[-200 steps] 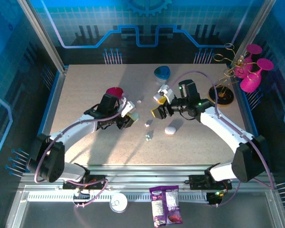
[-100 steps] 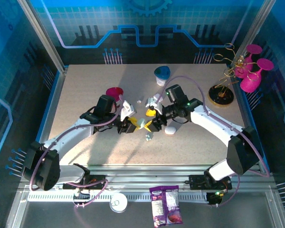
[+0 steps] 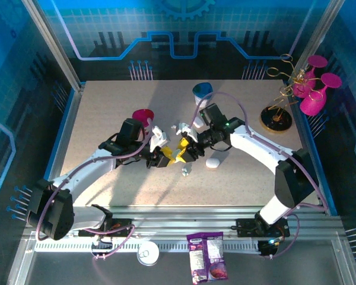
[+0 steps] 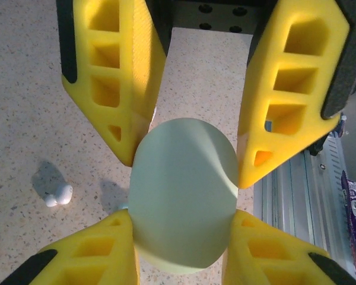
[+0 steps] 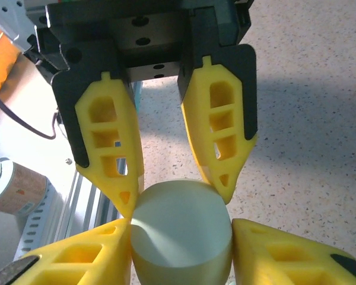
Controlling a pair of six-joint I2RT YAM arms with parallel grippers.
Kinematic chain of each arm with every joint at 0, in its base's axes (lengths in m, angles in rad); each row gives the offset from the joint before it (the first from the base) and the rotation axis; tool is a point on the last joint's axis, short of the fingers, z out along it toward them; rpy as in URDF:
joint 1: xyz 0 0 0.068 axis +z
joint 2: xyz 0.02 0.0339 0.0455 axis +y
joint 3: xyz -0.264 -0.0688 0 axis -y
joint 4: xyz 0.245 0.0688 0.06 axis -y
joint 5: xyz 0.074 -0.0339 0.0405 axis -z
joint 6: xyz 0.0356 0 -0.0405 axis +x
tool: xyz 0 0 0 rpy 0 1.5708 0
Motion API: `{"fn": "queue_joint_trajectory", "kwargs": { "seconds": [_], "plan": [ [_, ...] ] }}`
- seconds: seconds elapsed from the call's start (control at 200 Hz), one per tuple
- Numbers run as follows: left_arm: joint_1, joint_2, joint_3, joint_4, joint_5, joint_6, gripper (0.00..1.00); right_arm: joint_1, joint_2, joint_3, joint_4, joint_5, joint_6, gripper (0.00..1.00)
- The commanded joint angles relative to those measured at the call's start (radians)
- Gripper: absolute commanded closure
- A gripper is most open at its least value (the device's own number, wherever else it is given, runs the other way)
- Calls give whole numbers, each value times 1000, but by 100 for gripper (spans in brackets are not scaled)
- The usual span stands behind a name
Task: Insert the wireless bluetooth earbuds into the charging case
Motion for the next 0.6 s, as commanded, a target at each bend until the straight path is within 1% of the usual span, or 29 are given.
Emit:
{"fn": "queue_joint_trajectory", "kwargs": {
  "seconds": [0.0, 0.12, 0.24, 0.29, 0.34, 0.375, 0.45, 0.51, 0.595],
  "plan": [
    [-7, -37, 10, 12, 43, 16, 68, 10, 24, 35, -70, -23, -34, 58],
    [-8, -38, 7, 22, 34, 9, 68, 10, 12, 32, -75, -10, -35, 71],
    [-8, -40, 3, 44, 30, -6, 66, 10, -10, 17, -58, -13, -26, 73],
    [-7, -43, -3, 65, 23, -22, 58, 7, -19, 11, -48, -14, -19, 73],
    [-7, -49, -11, 95, 19, -38, 43, 1, -30, 1, -31, -21, -8, 73],
    [-7, -56, -23, 128, 18, -55, 36, -5, -41, -7, -14, -25, 5, 73],
    [-7, -77, -53, 217, 34, -104, 25, -26, -72, -32, 41, -48, 43, 73],
    [-7, -98, -88, 315, 46, -159, 19, -46, -104, -56, 101, -68, 91, 73],
    [-7, -133, -163, 547, 43, -273, 12, -68, -151, -81, 168, -72, 165, 73]
  ]
}}
